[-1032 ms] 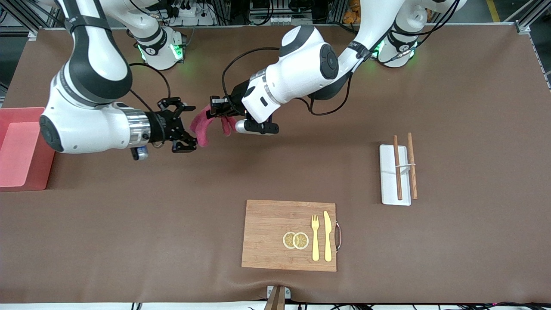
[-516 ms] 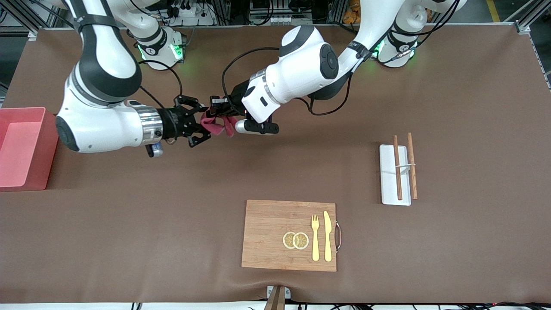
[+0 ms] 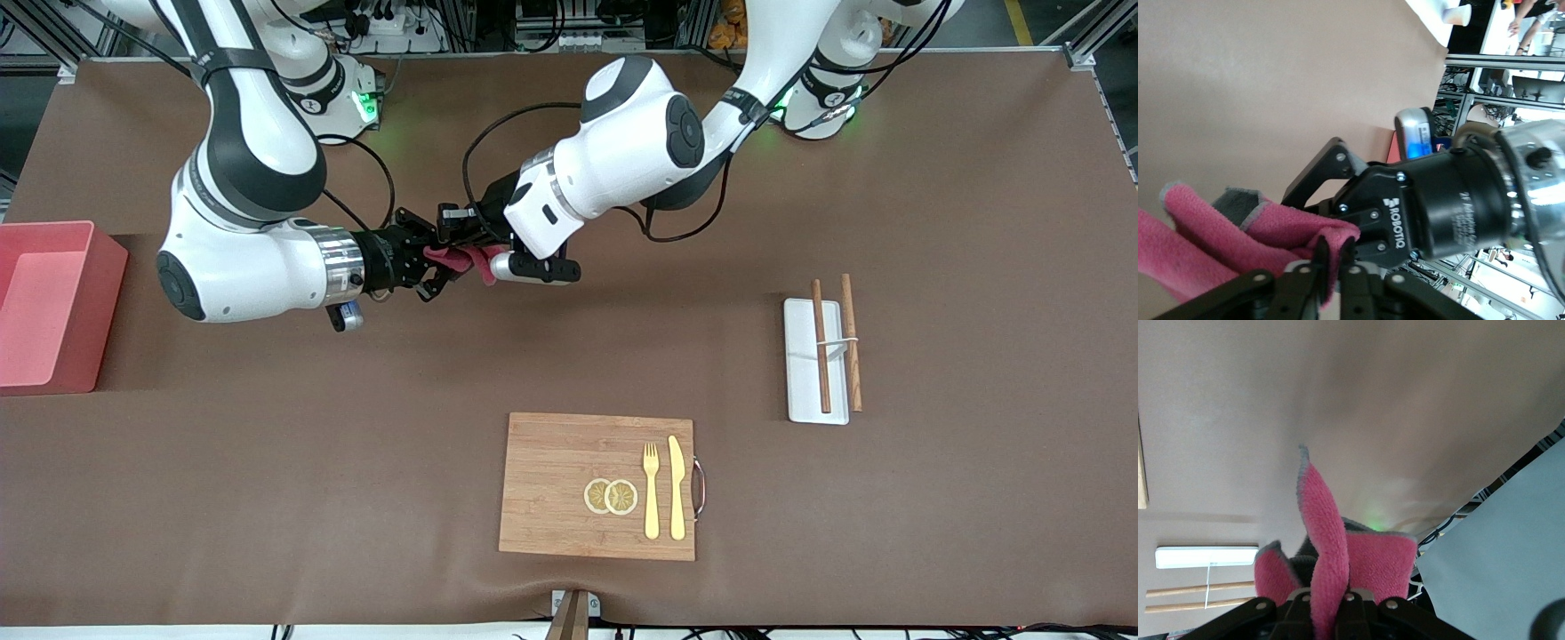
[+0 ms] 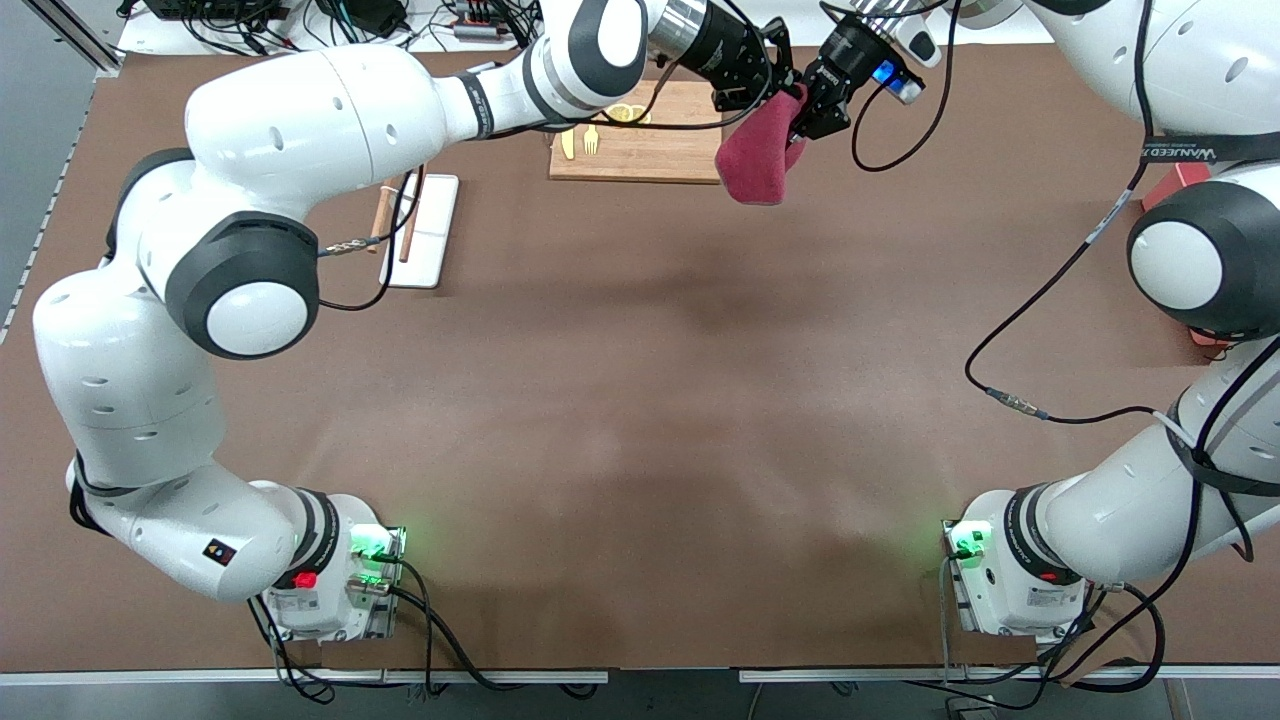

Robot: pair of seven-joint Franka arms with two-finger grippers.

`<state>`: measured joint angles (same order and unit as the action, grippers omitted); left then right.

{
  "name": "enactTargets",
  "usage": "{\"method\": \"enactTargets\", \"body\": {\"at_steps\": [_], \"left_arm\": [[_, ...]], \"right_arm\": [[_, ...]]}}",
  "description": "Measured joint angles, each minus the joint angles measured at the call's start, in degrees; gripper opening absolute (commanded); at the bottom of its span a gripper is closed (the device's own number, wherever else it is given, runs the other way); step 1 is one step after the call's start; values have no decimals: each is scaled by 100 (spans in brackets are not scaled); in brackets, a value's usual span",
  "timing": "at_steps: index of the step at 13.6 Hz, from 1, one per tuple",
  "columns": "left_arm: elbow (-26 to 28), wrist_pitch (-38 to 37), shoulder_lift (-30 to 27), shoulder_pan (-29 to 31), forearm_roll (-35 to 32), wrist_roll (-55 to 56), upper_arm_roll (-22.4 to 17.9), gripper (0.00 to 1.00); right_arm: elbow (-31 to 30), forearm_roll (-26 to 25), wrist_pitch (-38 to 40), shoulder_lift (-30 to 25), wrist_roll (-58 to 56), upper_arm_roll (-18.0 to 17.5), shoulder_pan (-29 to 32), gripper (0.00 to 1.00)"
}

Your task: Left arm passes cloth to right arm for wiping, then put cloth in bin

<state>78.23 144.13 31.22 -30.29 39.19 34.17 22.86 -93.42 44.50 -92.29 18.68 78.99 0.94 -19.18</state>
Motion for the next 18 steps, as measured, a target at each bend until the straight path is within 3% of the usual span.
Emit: {"method": "enactTargets", "body": {"at_steps": [2, 5, 9, 12, 16, 18], "left_arm": [[-13, 23, -79, 78, -222, -44, -17, 100], [2, -85, -194, 465, -322, -52, -60, 100], [33, -1398, -353, 1613, -1419, -65, -85, 100], [34, -2339, -524, 2381, -2157, -82, -86, 100], [35, -3657, -881, 3078, -3161, -256, -77, 100], [41, -4282, -1113, 3315, -3732, -533, -74, 100]], "right_arm": [[-6, -228, 20, 3, -258, 52, 27, 0], [-46, -1123, 126, 20, -935, 96, 84, 0], [-224, -2716, -250, 162, -2022, 72, 56, 0], [-929, -3079, -1346, 214, -2896, 93, 96, 0], [-2565, -3117, -3966, 347, -4594, 124, 493, 0], [-2892, -3133, -4369, 393, -5802, 144, 911, 0]]}}
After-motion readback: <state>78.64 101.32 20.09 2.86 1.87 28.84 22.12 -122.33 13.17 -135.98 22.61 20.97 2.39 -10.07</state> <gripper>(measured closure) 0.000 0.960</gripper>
